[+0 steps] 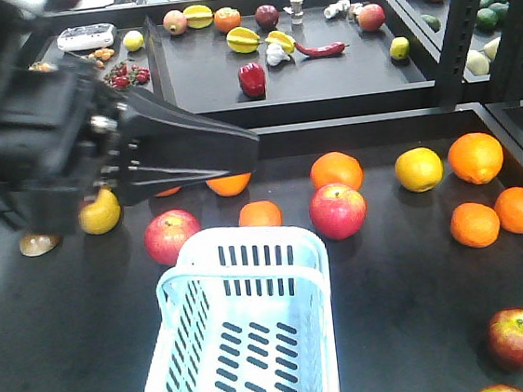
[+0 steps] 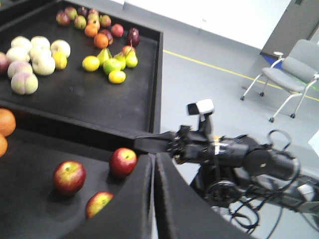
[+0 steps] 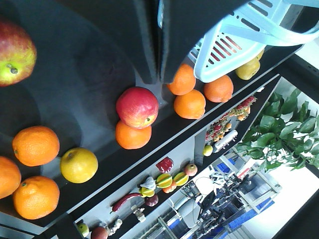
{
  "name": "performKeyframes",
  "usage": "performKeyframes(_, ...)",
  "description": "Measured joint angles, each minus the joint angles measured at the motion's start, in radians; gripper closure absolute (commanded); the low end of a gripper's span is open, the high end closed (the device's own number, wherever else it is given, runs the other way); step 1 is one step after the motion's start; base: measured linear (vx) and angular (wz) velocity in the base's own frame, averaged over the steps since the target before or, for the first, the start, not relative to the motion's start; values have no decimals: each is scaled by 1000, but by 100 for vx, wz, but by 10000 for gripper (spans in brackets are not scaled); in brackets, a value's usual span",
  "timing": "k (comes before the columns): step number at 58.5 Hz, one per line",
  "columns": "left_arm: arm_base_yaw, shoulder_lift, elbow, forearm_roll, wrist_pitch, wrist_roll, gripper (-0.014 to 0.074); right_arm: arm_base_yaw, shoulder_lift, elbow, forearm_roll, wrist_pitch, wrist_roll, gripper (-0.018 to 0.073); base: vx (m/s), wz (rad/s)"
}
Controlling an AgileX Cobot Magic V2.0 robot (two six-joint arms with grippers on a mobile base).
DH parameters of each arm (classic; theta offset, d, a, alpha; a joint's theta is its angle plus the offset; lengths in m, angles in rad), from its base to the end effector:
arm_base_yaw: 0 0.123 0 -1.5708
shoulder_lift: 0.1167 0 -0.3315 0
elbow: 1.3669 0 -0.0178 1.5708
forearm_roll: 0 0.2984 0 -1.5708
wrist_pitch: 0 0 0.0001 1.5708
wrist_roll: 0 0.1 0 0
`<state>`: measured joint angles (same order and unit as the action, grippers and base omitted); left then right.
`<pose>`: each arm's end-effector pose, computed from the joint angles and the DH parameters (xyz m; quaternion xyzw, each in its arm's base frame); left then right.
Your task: Pick three apples into basket with both arms
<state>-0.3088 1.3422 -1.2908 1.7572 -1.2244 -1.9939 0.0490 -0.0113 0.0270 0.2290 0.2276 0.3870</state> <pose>0.2532 -0.1777 0.4647 0.4294 0.6298 -0.5163 0.3903 0.0651 0.0083 0.1819 0.1939 0.7329 0.2294 0.6104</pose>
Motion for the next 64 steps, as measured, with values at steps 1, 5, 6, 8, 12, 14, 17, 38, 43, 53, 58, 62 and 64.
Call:
performKeyframes(1,0,-12,0,0,-1,-4,604,0,0,0,0,0,0,564,0,0)
performKeyframes(5,0,-50,2,0,-4,-20,604,0,0,0,0,0,0,564,0,0)
performKeyframes(6,0,-62,7,0,-5,-22,604,0,0,0,0,0,0,564,0,0)
performKeyframes(8,0,-82,22,0,-7,-23,604,0,0,0,0,0,0,564,0,0)
performKeyframes(12,0,-124,73,0,-8,-24,604,0,0,0,0,0,0,564,0,0)
performKeyframes(14,0,-143,109,0,-8,-23,604,0,0,0,0,0,0,564,0,0)
performKeyframes(17,0,-170,170,0,-8,-16,604,0,0,0,0,0,0,564,0,0)
performKeyframes(38,0,-286,753,0,76,94,604,0,0,0,0,0,0,564,0,0)
performKeyframes(43,0,-289,855,0,125,98,604,0,0,0,0,0,0,564,0,0)
performKeyframes(53,0,-289,924,0,130,98,604,0,0,0,0,0,0,564,0,0)
performKeyframes(58,0,-296,921,0,131,98,604,0,0,0,26,-5,0,564,0,0)
performKeyframes(62,0,-308,909,0,129,98,604,0,0,0,64,-16,-3,564,0,0)
performKeyframes(64,0,-314,901,0,126,98,604,0,0,-2,76,-17,-13,564,0,0)
